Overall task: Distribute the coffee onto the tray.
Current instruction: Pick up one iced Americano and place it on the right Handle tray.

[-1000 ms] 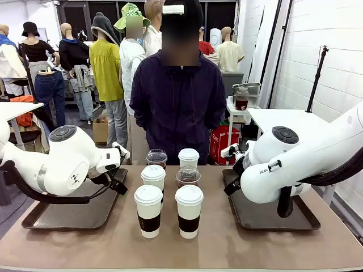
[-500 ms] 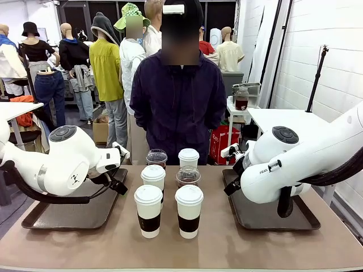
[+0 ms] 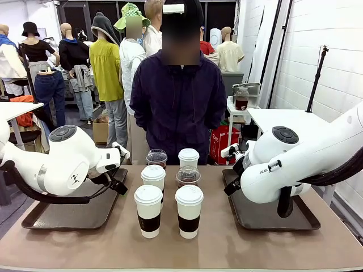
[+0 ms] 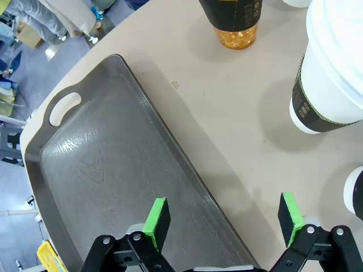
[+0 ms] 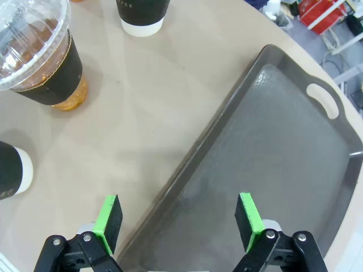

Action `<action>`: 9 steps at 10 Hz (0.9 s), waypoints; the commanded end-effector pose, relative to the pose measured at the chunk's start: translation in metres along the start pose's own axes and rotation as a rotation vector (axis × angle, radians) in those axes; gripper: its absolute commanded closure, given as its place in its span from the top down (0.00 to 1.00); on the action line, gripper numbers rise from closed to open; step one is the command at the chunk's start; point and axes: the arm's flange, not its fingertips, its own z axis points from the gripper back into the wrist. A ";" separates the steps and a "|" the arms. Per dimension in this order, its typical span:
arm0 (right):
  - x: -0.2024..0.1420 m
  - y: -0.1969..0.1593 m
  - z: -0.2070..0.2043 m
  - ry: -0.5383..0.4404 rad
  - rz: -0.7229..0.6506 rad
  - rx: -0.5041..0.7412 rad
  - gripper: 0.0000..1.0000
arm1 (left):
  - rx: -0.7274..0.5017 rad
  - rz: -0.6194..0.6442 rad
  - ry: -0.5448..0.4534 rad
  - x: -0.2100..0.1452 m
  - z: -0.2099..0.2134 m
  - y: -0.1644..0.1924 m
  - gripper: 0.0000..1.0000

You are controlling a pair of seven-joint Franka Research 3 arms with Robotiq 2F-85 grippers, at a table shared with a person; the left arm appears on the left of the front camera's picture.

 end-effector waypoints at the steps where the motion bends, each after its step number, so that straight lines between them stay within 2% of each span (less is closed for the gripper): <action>1: 0.000 0.000 0.000 0.000 0.000 0.000 1.00 | 0.000 0.000 0.000 0.000 0.000 0.000 1.00; 3: 0.008 -0.007 0.016 -0.012 -0.007 0.016 1.00 | 0.020 0.013 0.005 0.010 0.019 0.004 1.00; 9: 0.026 -0.006 0.102 -0.076 0.073 0.051 1.00 | 0.054 0.039 -0.070 0.031 0.093 0.001 1.00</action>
